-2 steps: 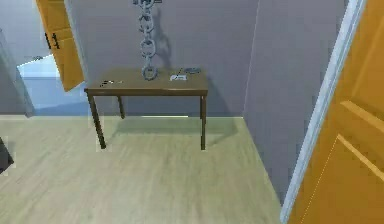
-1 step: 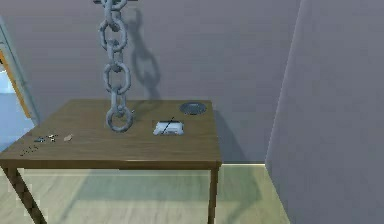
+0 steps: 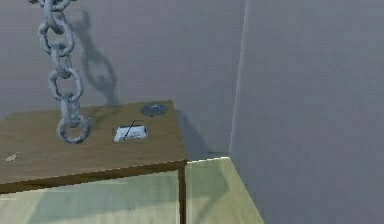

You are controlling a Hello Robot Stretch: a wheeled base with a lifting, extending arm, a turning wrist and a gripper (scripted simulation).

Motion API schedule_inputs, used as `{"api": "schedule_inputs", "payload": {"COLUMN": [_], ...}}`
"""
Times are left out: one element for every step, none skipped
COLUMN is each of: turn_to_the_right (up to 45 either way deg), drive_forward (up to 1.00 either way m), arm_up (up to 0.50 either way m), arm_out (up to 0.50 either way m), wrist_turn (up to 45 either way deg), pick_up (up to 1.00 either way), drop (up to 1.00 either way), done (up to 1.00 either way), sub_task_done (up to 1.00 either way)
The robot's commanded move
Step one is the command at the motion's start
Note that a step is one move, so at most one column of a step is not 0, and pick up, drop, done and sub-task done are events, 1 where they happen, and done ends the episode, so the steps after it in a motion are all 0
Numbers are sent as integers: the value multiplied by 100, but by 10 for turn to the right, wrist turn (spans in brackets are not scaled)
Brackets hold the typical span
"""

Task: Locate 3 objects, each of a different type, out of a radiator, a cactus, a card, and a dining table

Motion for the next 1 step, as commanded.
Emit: {"api": "schedule_inputs", "payload": {"turn_to_the_right": [30], "drive_forward": [0], "arm_up": [0], "arm_out": [0], "wrist_turn": [0], "pick_up": [0], "drop": [0], "done": [0], "sub_task_done": [0]}}
